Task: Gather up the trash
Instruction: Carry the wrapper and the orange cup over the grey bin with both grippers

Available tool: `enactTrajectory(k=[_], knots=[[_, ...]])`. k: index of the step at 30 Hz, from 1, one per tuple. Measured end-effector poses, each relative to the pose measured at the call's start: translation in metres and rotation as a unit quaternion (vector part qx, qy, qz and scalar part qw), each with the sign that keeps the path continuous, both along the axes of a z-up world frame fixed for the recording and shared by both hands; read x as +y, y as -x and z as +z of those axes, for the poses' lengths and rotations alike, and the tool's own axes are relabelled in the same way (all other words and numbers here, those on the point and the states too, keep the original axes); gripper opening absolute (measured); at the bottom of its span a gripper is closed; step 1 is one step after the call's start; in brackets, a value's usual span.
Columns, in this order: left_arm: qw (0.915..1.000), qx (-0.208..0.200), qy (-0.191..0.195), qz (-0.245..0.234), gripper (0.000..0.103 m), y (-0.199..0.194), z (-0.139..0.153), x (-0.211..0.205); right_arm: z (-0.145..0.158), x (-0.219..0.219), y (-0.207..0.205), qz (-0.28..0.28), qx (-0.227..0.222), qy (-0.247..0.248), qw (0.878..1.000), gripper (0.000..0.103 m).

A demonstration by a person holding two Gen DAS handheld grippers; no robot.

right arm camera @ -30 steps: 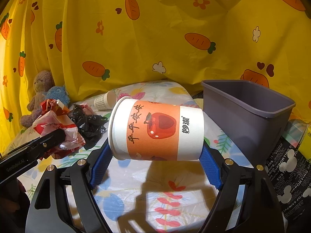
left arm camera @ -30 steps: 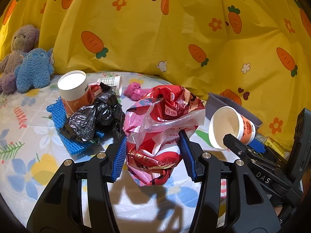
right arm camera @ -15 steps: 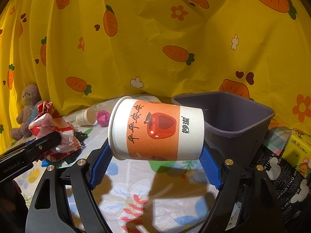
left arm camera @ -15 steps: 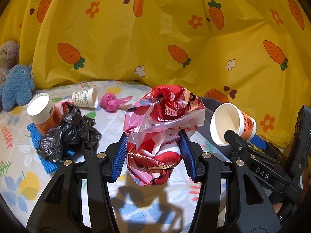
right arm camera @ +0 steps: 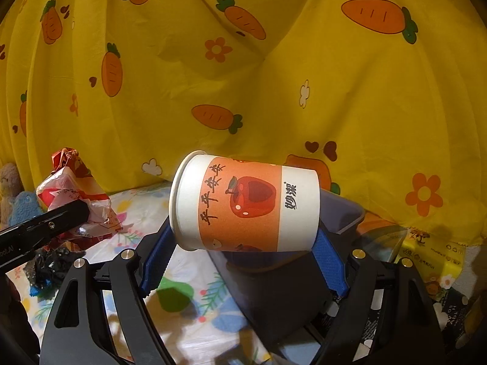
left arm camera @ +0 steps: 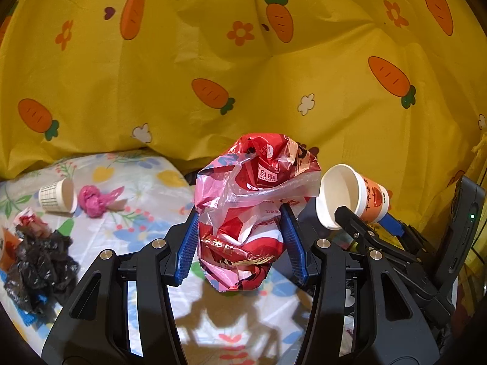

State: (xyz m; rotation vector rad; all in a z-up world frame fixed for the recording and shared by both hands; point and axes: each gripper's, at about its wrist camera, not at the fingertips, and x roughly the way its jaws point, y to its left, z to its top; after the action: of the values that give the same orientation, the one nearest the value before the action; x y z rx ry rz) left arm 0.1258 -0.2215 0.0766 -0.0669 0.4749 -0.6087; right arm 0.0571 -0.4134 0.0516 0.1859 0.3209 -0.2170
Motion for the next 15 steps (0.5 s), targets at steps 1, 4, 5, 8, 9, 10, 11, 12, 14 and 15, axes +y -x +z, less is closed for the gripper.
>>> enactTrajectory(k=[1, 4, 5, 8, 9, 10, 11, 12, 14, 15], knots=[[0.9999, 0.004, 0.006, -0.009, 0.051, -0.006, 0.0, -0.007, 0.001, -0.005, -0.002, -0.006, 0.002, -0.002, 1.0, 0.08], [0.9995, 0.012, 0.016, -0.026, 0.051, -0.024, -0.001, -0.027, 0.002, -0.016, -0.012, -0.018, 0.004, 0.004, 1.0, 0.08], [0.9993, 0.015, 0.017, -0.03, 0.051, -0.03, -0.003, -0.034, 0.001, -0.018, -0.015, -0.02, 0.005, 0.006, 1.0, 0.08], [0.9986, 0.035, 0.018, -0.035, 0.051, -0.05, -0.01, -0.049, 0.0, -0.022, -0.027, -0.024, 0.013, 0.011, 1.0, 0.08], [0.9982, 0.042, 0.02, -0.038, 0.051, -0.056, -0.012, -0.052, -0.002, -0.022, -0.03, -0.025, 0.016, 0.014, 0.999, 0.08], [0.9977, 0.049, 0.022, -0.041, 0.051, -0.062, -0.015, -0.056, -0.002, -0.023, -0.034, -0.026, 0.019, 0.015, 0.999, 0.08], [0.9972, 0.057, 0.022, -0.043, 0.051, -0.068, -0.017, -0.06, -0.004, -0.024, -0.037, -0.027, 0.021, 0.016, 0.999, 0.08], [0.9968, 0.062, 0.022, -0.046, 0.051, -0.073, -0.018, -0.064, -0.005, -0.025, -0.04, -0.029, 0.025, 0.016, 0.999, 0.08], [0.9961, 0.068, 0.023, -0.052, 0.051, -0.08, -0.021, -0.07, -0.009, -0.028, -0.045, -0.032, 0.031, 0.018, 0.999, 0.08], [0.9957, 0.071, 0.024, -0.055, 0.051, -0.083, -0.022, -0.073, -0.011, -0.029, -0.047, -0.033, 0.034, 0.018, 0.999, 0.08]])
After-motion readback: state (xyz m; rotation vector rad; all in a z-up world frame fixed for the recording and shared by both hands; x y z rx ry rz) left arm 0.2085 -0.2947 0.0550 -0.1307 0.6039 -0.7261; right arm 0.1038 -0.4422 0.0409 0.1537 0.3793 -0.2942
